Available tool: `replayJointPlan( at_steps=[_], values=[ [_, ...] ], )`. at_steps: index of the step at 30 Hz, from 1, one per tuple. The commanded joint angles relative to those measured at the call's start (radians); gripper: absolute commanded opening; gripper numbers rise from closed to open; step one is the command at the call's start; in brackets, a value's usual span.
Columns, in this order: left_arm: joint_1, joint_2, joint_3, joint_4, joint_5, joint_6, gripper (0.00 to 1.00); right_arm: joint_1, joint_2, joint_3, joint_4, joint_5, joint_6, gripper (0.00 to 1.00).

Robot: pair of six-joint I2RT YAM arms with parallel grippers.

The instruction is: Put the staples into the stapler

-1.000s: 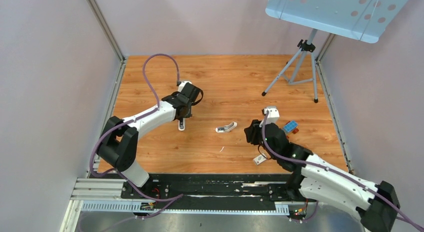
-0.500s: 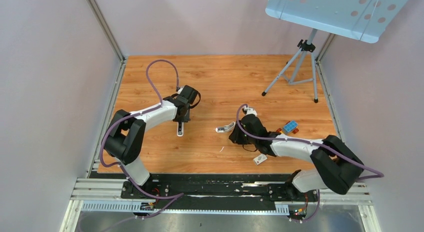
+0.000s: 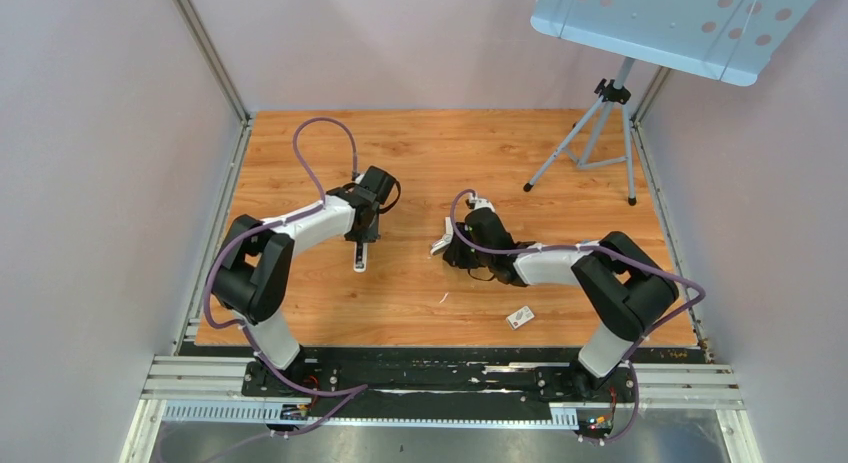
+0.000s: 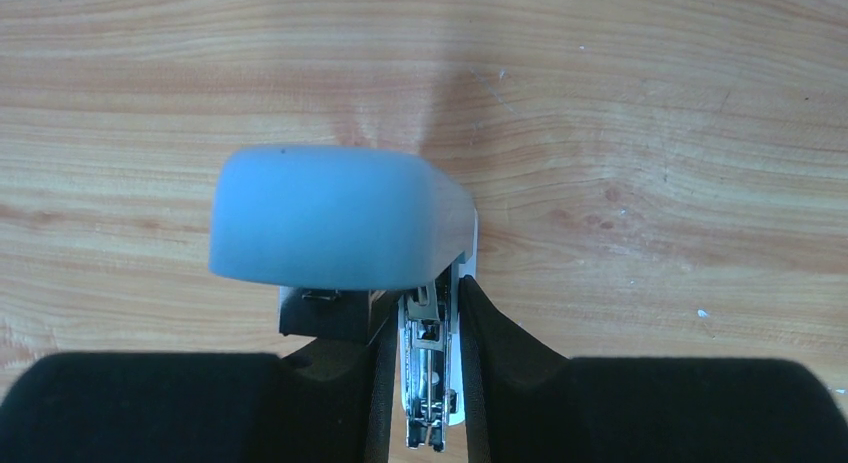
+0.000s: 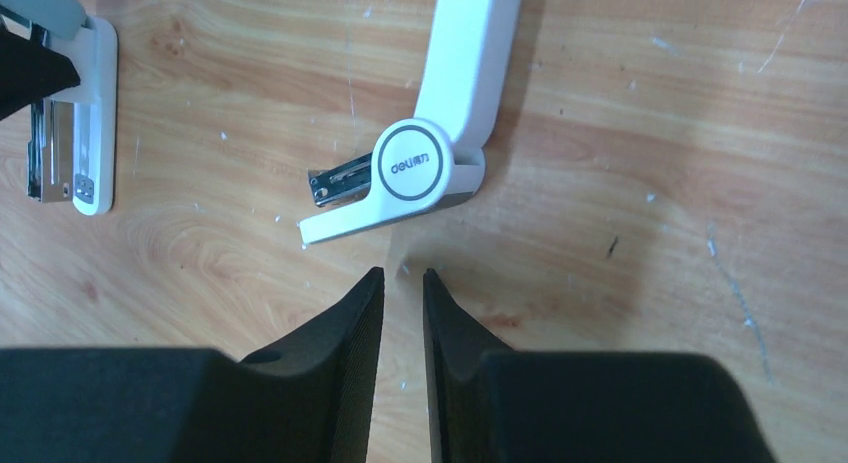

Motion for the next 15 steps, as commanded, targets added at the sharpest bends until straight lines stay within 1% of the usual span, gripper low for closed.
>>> replayJointPlan(
  at_steps=[1,5,8,9,12,15],
  values=[
    [0.025,0.060,0.040,0.047,-0.007,-0.005,0.06,-0.031,0.033,0.030,0.007,-0.039,-0.072,0.23],
    [0.027,0.070,0.056,0.055,-0.006,-0.010,0.06,-0.032,-0.003,0.025,-0.037,-0.045,-0.105,0.23],
    [0.032,0.082,0.067,0.063,0.002,-0.004,0.11,-0.033,-0.050,0.032,-0.077,-0.032,-0.097,0.23],
    [0.035,0.090,0.074,0.061,0.012,-0.005,0.13,-0.034,-0.065,0.040,-0.104,-0.015,-0.072,0.24],
    [0.041,0.098,0.088,0.055,0.036,-0.013,0.18,-0.033,-0.087,0.070,-0.175,0.036,0.018,0.34],
    [0.043,0.097,0.086,0.061,0.061,-0.020,0.25,-0.032,-0.081,0.075,-0.179,0.041,0.118,0.40]
  ],
)
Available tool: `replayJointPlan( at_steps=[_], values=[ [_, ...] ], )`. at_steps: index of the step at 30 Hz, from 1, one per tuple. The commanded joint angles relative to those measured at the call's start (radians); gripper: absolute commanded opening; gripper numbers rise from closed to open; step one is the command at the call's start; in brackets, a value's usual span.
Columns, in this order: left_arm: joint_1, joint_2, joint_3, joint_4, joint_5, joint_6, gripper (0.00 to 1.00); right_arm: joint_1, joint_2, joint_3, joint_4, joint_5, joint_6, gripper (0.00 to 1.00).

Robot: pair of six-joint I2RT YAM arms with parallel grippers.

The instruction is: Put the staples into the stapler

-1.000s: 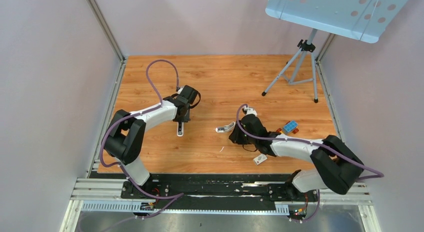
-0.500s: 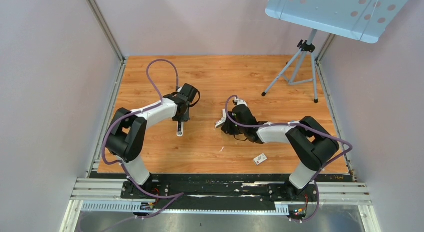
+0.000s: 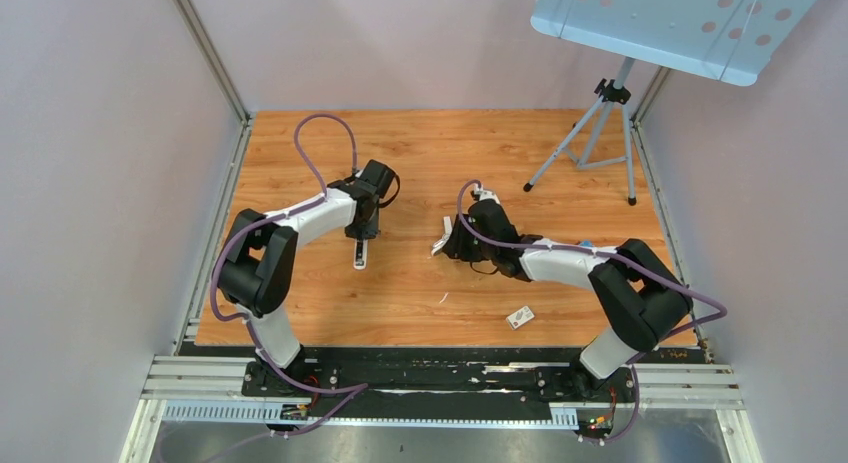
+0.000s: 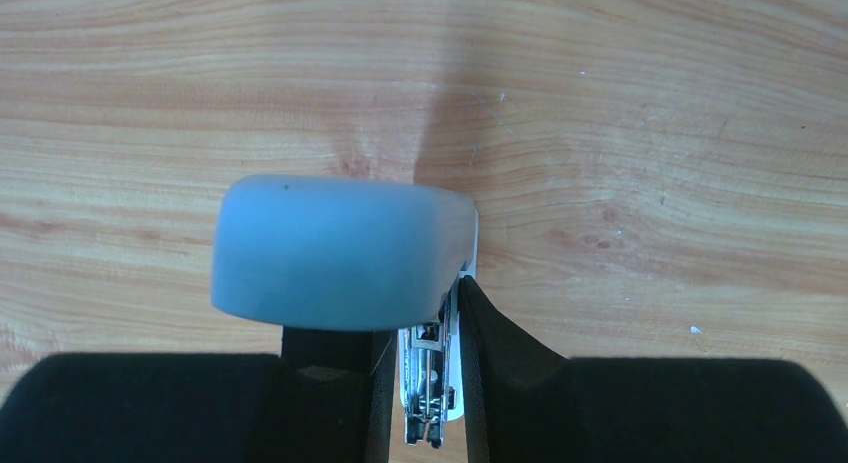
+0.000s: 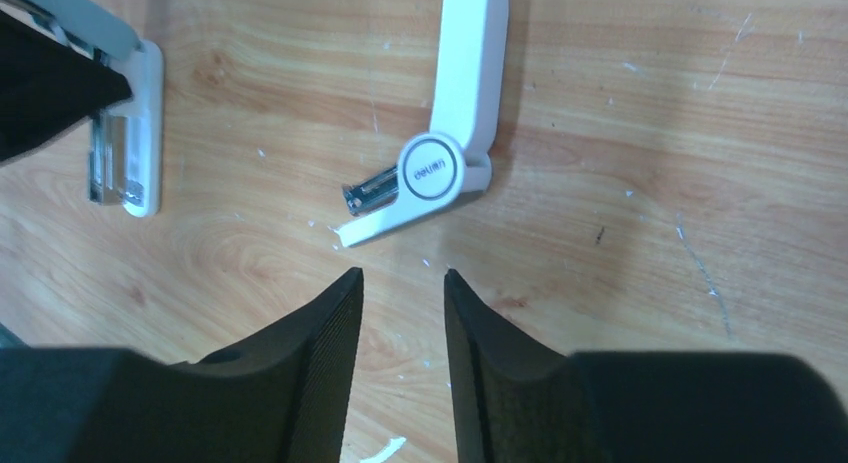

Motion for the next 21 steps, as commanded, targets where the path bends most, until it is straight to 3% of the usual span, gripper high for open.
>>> replayJointPlan(
  at_steps=[1,4,9,14,21],
  values=[
    [0.023,0.044,0.014,0.113,0.047,-0.023,0.29,-0.011,-0.008,0.039,-0.076,0.044,0.156,0.43],
    [0.024,0.028,0.007,0.114,0.070,-0.028,0.43,-0.009,0.022,0.063,-0.104,0.052,0.225,0.51],
    [0.031,-0.019,0.002,0.113,0.097,-0.024,0.58,-0.009,0.075,0.087,-0.112,0.082,0.305,0.54],
    [0.039,-0.072,0.001,0.100,0.111,-0.023,0.62,0.002,0.128,0.139,-0.132,0.083,0.314,0.55],
    [0.041,-0.165,-0.014,0.066,0.097,-0.002,0.63,0.004,0.157,0.133,-0.119,0.083,0.293,0.44]
  ],
)
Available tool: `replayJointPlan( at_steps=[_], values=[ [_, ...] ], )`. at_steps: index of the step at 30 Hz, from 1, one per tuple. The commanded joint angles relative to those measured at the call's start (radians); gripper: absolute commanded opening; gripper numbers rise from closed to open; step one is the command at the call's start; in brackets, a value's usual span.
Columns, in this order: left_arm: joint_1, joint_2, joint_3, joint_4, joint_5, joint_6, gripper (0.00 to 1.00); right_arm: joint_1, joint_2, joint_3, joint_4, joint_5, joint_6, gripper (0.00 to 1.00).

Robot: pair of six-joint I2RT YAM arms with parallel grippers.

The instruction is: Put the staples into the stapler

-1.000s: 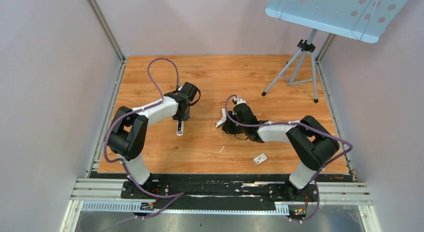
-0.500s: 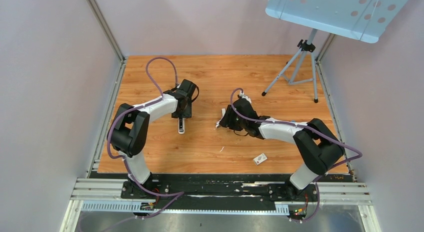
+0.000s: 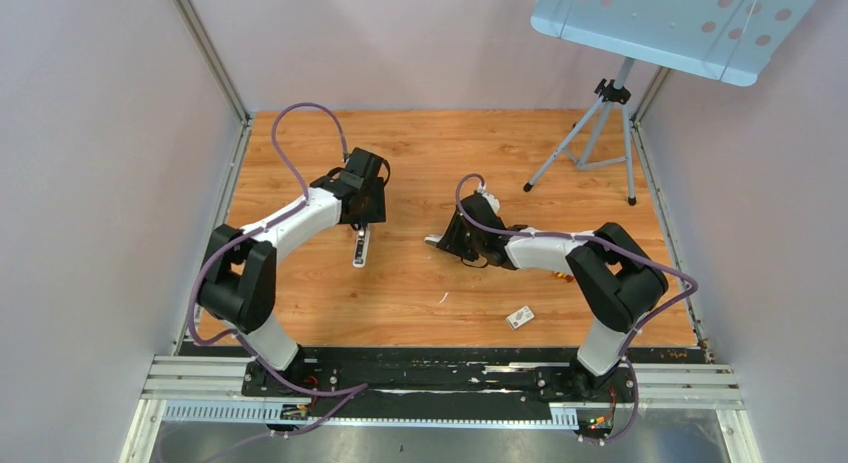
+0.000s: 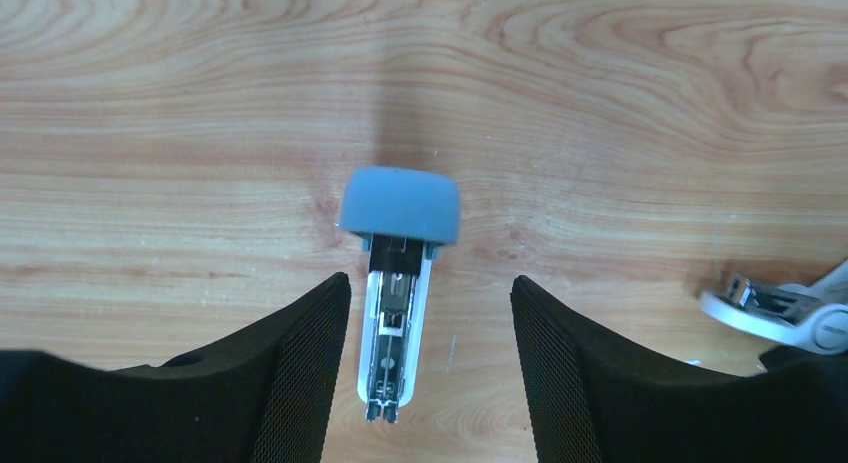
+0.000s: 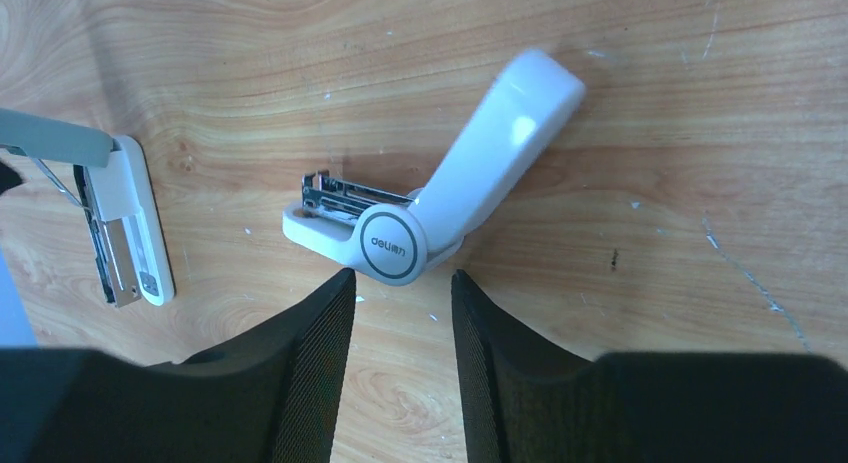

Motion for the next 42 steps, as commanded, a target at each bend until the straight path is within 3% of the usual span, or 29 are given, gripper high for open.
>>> replayJointPlan(
  at_steps=[1,5,10,21,26,30,42],
  values=[
    [0.008,-0.078,-0.022,-0.010,0.011,0.015,0.63,0.004,0.020,-0.002,-0.017,0.019,0.014,0.44],
    [0.008,-0.132,-0.050,0.040,0.108,0.049,0.62,0.004,0.006,0.014,-0.033,0.034,0.035,0.51],
    [0.002,-0.179,-0.094,0.127,0.229,0.120,0.60,-0.019,0.014,0.040,-0.059,0.059,-0.015,0.46],
    [-0.101,-0.161,-0.110,0.235,0.260,0.131,0.59,-0.084,0.110,0.093,0.045,-0.127,-0.157,0.55],
    [-0.148,-0.127,-0.107,0.360,0.298,0.193,0.59,-0.107,0.034,0.041,0.041,-0.127,-0.205,0.55],
    [-0.159,-0.053,-0.066,0.401,0.330,0.256,0.59,-0.157,-0.023,-0.006,0.057,-0.152,-0.271,0.60],
    [-0.162,0.111,-0.043,0.553,0.475,0.421,0.60,-0.262,-0.251,-0.150,0.021,-0.215,-0.324,0.58]
  ],
)
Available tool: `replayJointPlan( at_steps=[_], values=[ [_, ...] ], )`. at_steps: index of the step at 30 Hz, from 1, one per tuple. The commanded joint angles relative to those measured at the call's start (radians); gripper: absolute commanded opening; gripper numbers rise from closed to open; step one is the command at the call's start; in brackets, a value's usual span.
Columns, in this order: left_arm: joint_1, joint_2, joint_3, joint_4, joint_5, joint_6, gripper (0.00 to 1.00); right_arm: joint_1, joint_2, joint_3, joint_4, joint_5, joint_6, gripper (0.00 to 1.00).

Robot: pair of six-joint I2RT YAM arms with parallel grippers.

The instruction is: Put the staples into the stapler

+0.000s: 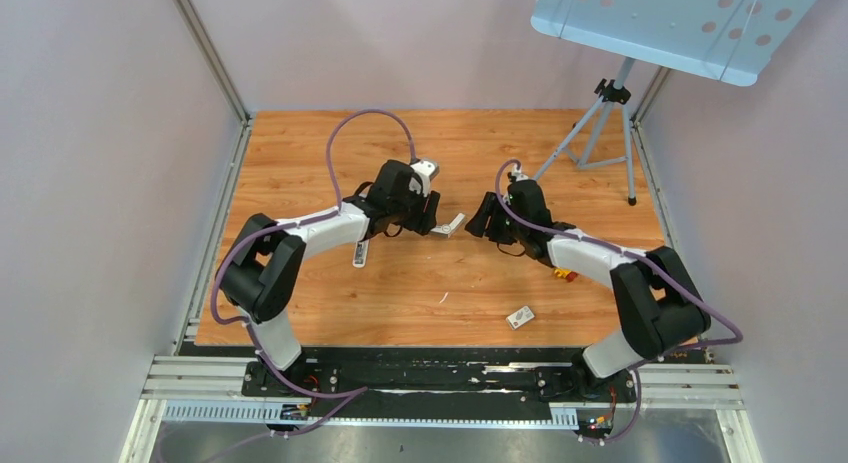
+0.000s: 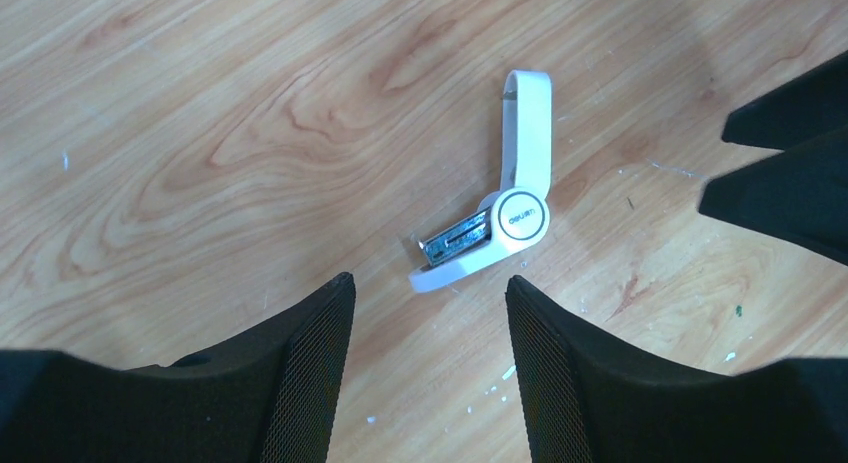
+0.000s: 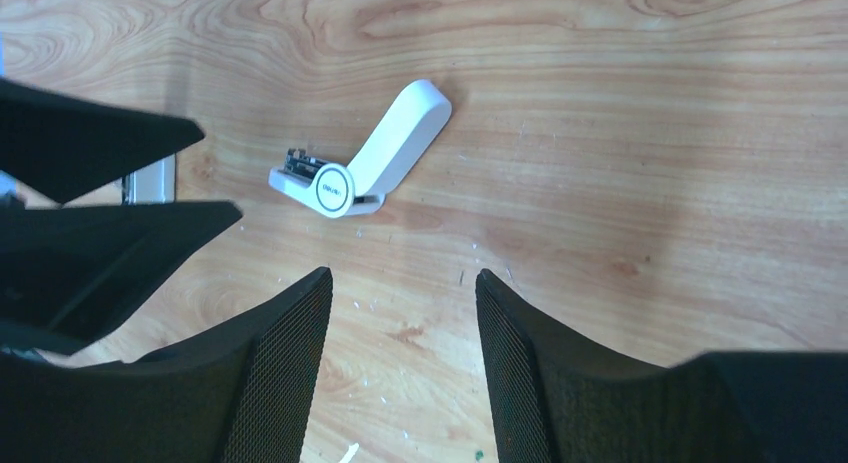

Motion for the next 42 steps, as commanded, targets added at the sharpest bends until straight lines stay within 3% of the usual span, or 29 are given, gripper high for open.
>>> replayJointPlan(
  at_steps=[1,9,17,28,34,42],
  values=[
    [-0.004,0.056,0.048,0.071,0.100,0.111,0.60,-0.031,-0.083,-0.058,-0.029,-0.032,-0.034,0.58],
    [-0.003,0.165,0.112,0.017,0.212,0.140,0.59,-0.075,-0.185,-0.097,-0.054,-0.033,-0.039,0.58],
    [-0.011,0.129,0.063,0.055,0.218,0.111,0.46,-0.083,-0.224,-0.104,-0.073,-0.010,-0.048,0.58],
    [-0.062,0.073,-0.046,0.152,0.081,0.093,0.37,-0.092,-0.217,-0.120,-0.067,-0.024,-0.038,0.58],
    [-0.099,0.048,-0.054,0.138,-0.016,0.104,0.26,-0.097,-0.235,-0.123,-0.074,-0.028,-0.040,0.58],
    [-0.208,-0.015,-0.078,0.059,-0.361,0.073,0.15,-0.109,-0.280,-0.149,-0.092,-0.027,-0.042,0.58]
  ],
)
